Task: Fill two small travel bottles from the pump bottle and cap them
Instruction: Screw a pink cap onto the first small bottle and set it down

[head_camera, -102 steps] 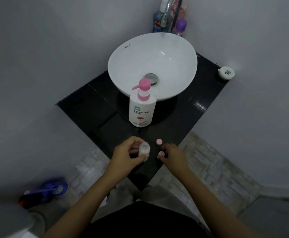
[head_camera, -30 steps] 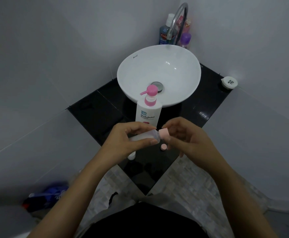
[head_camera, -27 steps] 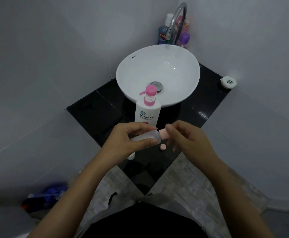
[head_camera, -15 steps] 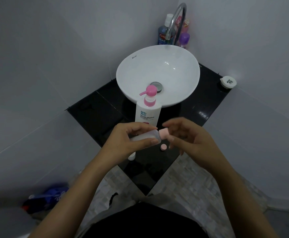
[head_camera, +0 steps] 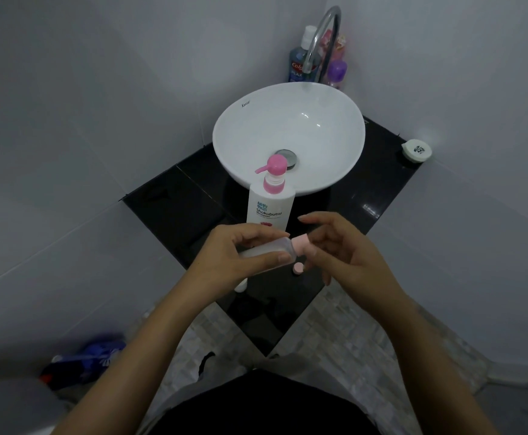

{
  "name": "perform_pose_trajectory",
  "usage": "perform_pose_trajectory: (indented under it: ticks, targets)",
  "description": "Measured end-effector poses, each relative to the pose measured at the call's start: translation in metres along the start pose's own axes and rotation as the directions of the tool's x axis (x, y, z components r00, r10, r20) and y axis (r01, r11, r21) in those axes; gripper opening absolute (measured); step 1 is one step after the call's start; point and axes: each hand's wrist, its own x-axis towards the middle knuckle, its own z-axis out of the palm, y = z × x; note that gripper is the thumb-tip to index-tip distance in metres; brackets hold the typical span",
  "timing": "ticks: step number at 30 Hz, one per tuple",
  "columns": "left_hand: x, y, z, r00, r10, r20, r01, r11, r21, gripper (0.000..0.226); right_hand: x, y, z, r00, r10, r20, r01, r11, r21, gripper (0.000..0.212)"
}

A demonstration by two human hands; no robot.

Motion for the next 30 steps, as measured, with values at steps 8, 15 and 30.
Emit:
perform_pose_trajectory:
  ticks: [8,15,30]
  targets:
    - [0.0,-0.002,0.002,1.0,0.018,0.024,-0.018,1.0,-0.013,0.03,-0.001,-0.002,0.0,1.0,0.008,-0.012,-0.009,1.0,-0.029,0.031]
    - [0.0,-0.006,0.002,0.999,0.034,-0.004,-0.034,0.999,-0.024,0.035,-0.003,0.005,0.009,0.997,-0.023,-0.069,0.016,0.995,-0.101,0.011]
    - [-0.002,-0.027,0.009,0.994,0.068,-0.09,-0.054,0.987,0.149,0.043,-0.005,0.017,0.031,0.967,0.06,-0.248,-0.07,0.997,-0.032,0.008]
